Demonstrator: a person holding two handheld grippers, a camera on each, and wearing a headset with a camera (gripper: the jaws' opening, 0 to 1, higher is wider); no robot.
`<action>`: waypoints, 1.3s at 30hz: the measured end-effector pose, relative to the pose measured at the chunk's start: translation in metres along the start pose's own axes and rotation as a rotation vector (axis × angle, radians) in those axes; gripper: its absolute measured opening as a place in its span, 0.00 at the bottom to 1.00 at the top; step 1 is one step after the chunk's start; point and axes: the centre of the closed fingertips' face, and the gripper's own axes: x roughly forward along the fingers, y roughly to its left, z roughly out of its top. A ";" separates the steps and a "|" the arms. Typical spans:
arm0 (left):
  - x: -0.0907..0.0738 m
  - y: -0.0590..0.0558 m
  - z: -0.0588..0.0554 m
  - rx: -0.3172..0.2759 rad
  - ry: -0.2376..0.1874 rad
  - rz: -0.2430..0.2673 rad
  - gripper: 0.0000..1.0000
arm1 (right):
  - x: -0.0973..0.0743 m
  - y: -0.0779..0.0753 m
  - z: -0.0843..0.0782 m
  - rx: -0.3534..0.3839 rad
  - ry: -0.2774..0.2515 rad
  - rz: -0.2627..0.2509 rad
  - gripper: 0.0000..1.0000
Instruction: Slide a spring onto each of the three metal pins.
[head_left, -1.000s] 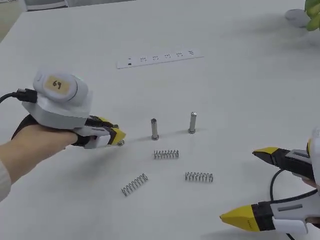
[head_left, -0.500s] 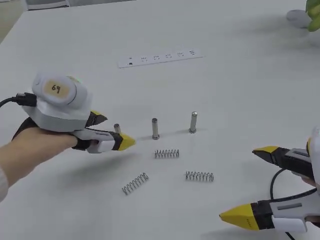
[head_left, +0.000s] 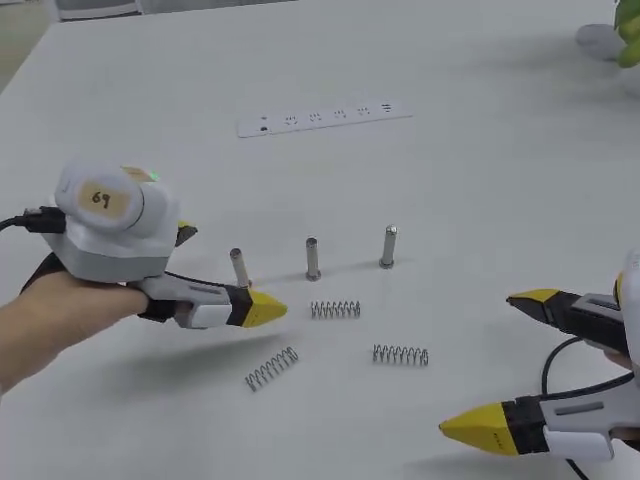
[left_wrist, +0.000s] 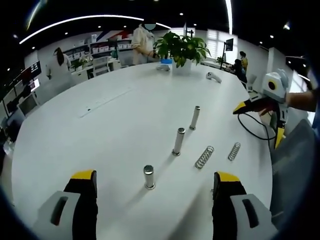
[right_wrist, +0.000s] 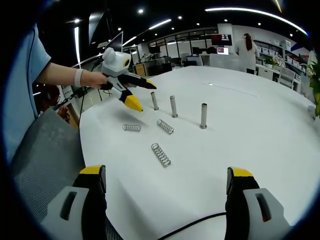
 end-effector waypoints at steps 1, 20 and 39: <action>0.000 -0.001 -0.001 0.000 0.005 -0.008 0.96 | 0.000 0.000 0.000 -0.001 0.000 0.000 0.99; -0.015 -0.016 -0.006 -0.029 -0.040 -0.065 0.98 | 0.001 -0.004 0.012 -0.032 -0.006 0.001 0.99; -0.043 -0.023 -0.016 -0.059 -0.101 -0.053 0.97 | -0.001 -0.006 0.024 -0.065 -0.020 0.000 0.99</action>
